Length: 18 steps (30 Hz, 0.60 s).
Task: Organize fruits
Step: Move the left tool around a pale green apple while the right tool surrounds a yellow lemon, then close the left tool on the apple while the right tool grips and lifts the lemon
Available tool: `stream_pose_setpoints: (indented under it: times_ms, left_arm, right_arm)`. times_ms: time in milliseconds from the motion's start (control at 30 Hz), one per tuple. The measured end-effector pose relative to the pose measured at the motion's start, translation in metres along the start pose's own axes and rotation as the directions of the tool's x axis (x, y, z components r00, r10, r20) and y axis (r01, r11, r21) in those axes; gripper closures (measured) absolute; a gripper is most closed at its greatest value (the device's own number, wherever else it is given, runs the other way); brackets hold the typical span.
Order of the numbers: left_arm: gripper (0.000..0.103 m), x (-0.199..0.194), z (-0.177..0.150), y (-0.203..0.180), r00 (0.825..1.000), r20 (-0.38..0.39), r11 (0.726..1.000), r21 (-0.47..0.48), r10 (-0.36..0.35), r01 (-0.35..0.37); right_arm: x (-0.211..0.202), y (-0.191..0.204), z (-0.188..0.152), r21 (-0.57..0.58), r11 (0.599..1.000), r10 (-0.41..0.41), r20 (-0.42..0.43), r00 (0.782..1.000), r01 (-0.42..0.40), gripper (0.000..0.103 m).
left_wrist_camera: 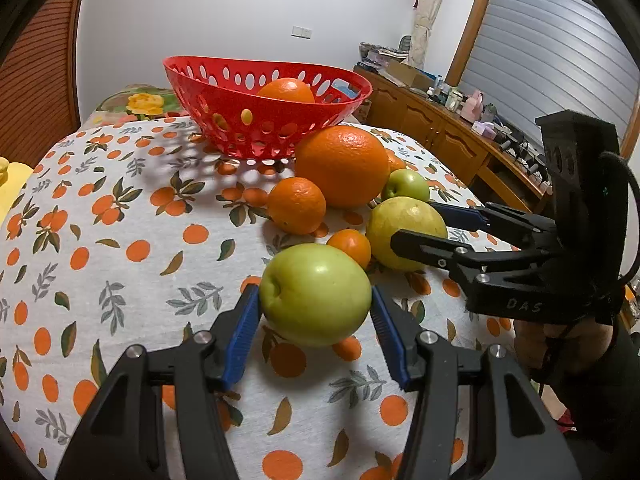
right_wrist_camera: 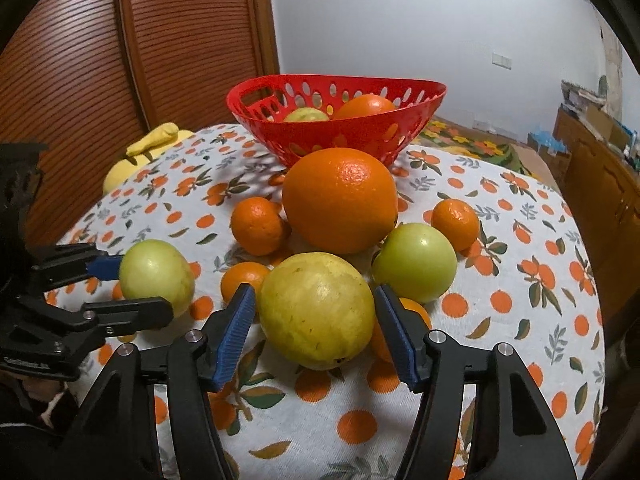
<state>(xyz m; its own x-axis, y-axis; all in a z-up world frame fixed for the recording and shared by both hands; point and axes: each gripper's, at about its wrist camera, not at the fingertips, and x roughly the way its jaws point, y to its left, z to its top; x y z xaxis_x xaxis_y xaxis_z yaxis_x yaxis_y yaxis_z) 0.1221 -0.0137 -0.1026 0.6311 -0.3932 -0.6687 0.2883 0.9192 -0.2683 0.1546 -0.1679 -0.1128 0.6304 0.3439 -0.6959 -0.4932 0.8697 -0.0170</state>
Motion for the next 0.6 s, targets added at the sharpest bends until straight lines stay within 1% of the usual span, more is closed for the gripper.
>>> stream_pose_setpoints:
  times_ms: [400,600]
  left_arm:
    - [0.049,-0.0005,-0.0021,0.0016,1.0,0.001,1.0,-0.006,-0.001,0.001]
    - [0.049,-0.0006,-0.0017,0.002,1.0,0.002,1.0,-0.006,0.0,0.001]
  right_arm:
    - [0.0094,0.0068,0.0024,-0.063,0.996,-0.061,0.0,0.998,0.061,0.037]
    - [0.0093,0.0093,0.0018,-0.071,0.995,-0.068,0.003,0.998,0.068,0.038]
